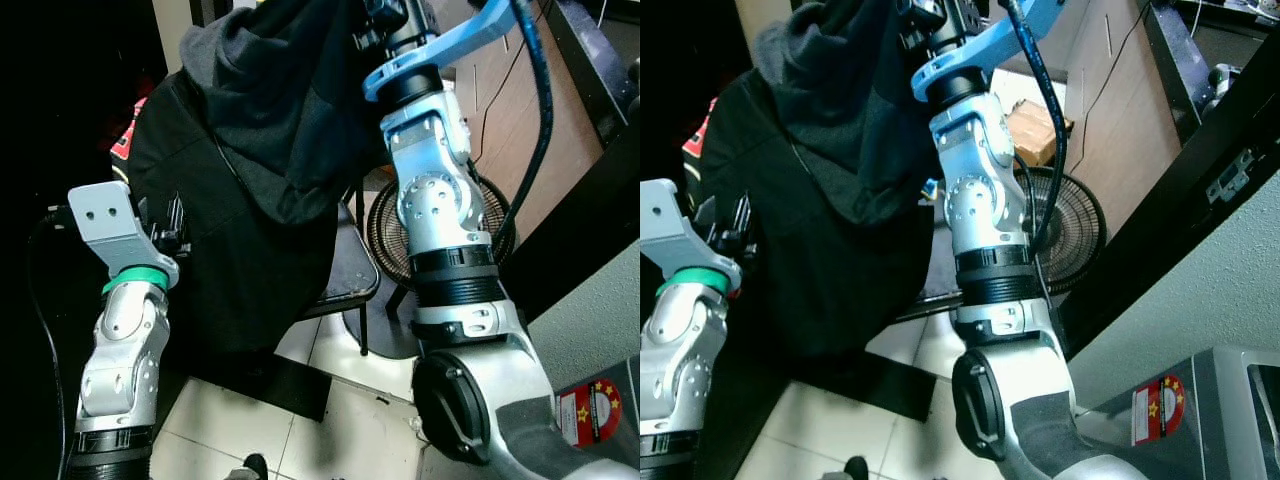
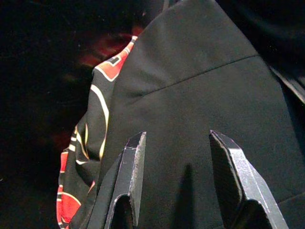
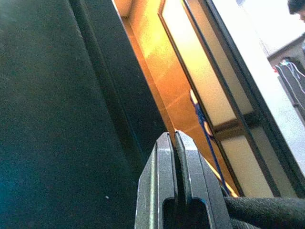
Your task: Clothes washing
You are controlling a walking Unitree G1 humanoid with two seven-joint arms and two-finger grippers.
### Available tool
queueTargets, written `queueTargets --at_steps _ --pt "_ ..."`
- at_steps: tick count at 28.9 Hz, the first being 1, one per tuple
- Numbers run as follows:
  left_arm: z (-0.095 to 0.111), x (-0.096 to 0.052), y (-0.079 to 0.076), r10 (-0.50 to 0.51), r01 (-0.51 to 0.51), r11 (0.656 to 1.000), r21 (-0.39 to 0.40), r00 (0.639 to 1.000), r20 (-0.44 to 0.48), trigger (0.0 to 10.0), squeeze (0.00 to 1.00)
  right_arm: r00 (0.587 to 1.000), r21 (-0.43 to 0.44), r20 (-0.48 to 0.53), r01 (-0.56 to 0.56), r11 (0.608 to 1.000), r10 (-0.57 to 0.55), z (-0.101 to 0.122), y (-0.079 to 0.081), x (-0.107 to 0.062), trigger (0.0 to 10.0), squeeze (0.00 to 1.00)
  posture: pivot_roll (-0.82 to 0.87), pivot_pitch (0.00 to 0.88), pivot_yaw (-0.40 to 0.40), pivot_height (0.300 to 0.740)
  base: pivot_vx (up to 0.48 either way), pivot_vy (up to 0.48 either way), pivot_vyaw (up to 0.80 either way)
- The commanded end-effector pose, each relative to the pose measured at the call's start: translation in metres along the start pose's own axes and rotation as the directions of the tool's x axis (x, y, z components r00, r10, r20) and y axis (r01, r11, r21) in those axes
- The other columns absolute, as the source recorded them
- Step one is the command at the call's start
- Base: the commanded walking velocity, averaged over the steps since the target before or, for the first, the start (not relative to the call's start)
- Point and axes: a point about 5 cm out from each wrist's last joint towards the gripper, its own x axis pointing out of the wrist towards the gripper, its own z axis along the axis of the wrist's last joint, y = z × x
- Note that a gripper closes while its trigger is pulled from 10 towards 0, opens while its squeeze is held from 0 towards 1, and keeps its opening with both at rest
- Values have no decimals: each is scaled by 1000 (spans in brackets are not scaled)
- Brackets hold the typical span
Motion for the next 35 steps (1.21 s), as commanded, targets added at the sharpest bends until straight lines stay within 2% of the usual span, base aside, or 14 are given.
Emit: queueTargets --at_steps 1,7,10,13,16,18,20,21,23,26,28,30,34,35 --pt "-5 -5 4 21 -21 1000 2 1000 -13 10000 0 989 21 116 -90 996 87 25 17 10 0 0 82 74 -19 740 0 0 0" --pt "-6 -4 4 25 -25 1000 1 1000 -14 10000 0 988 8 120 -103 995 102 27 18 11 0 0 92 73 -15 740 0 0 0" --pt "-3 -1 4 11 -10 1000 16 1000 -14 10000 0 997 -81 71 -30 996 35 20 9 0 0 0 135 66 13 740 0 0 0" --pt "-4 -2 5 18 -17 999 28 1000 -20 10000 0 980 -267 -49 172 948 -192 7 -26 -12 0 0 133 74 -3 740 0 0 0" --pt "-5 -3 6 34 -33 999 27 999 -23 10000 0 975 -260 -37 203 944 -220 15 -32 -7 0 0 138 79 -17 740 0 0 0" --pt "-6 -5 6 39 -39 999 25 999 -23 10000 0 985 -252 9 172 953 -175 27 -24 2 0 0 138 79 -17 740 0 0 0" --pt "-7 -8 9 55 -54 998 23 998 -24 10000 0 970 -147 240 8 989 27 78 20 25 0 0 143 82 -28 740 0 0 0" --pt "-7 -8 9 55 -54 998 23 998 -24 10000 0 970 -147 240 8 989 27 78 20 25 0 0 143 82 -28 740 0 0 0" --pt "-8 -9 11 65 -64 998 23 998 -24 10000 0 885 -116 415 -178 977 210 122 60 31 0 0 141 72 -29 740 0 0 0" --pt "-8 -8 11 65 -65 998 18 998 -20 10000 0 864 -137 423 -236 962 272 130 71 31 0 0 141 72 -29 740 0 0 0" --pt "-8 -5 8 56 -56 998 14 998 -17 10000 0 937 -207 265 -175 962 228 95 54 27 0 0 137 61 -28 740 0 0 0" --pt "-13 -3 4 45 -45 999 18 999 -30 10000 0 998 -296 -31 -68 953 62 29 11 0 0 0 138 48 -32 740 0 0 0" --pt "-24 -5 3 25 -20 997 73 998 -64 10000 0 937 -408 -311 17 913 -156 -28 -36 -52 0 0 145 38 -39 740 0 0 0" --pt "-34 -10 8 35 -23 994 109 994 -101 10000 0 857 -470 -427 62 880 -289 -50 -63 -91 0 0 144 33 -40 740 0 0 0"
